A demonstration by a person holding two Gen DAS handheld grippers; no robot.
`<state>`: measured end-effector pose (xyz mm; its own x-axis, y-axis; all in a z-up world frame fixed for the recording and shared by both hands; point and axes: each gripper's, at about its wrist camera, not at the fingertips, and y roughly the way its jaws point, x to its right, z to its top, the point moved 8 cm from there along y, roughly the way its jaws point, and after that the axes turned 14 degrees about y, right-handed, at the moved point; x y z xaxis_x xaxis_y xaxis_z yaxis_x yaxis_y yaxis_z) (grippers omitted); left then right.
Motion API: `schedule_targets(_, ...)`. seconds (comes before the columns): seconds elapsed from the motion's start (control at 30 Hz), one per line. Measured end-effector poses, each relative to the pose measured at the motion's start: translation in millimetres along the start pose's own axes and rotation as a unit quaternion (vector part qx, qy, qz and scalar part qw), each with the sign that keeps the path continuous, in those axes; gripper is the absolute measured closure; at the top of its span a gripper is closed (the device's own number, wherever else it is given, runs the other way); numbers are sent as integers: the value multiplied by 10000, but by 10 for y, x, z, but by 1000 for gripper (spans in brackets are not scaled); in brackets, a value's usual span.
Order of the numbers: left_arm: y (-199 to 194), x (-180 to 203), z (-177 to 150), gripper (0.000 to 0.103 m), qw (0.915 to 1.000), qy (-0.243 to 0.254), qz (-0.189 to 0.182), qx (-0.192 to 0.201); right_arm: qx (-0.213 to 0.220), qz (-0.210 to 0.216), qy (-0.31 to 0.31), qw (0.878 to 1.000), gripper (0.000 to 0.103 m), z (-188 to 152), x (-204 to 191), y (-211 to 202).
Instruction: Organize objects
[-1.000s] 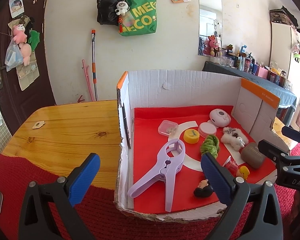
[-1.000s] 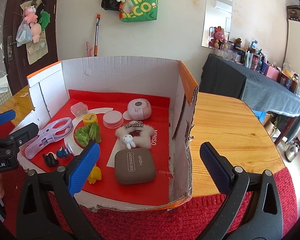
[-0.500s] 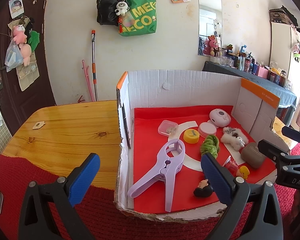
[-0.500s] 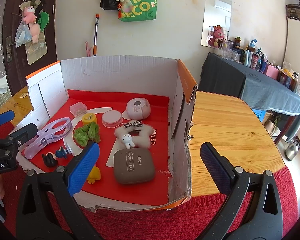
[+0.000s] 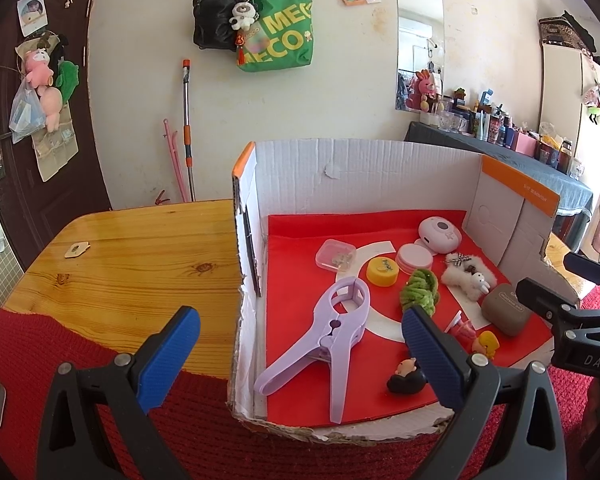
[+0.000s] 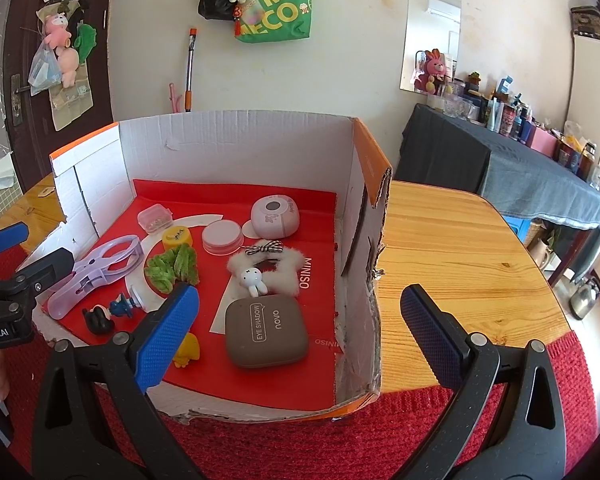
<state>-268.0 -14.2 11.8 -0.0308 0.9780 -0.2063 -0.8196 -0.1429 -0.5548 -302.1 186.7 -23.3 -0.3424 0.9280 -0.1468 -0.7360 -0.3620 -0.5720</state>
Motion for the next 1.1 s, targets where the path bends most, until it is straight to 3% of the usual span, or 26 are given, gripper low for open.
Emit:
schedule_targets(0.6,10,-39,-14,0,9997,-164,-163,20,33,-11,-2,10000,0,9,19,-20)
schedule_targets(0.9,-296,-18,101,0,9995,19,-148,265,-21,185,117,9998,0,34,-54,-190)
schedule_targets(1.1,-551,10,53,0,9993,17,-326,195,-75,213,272,9994,0,55,-38,-506)
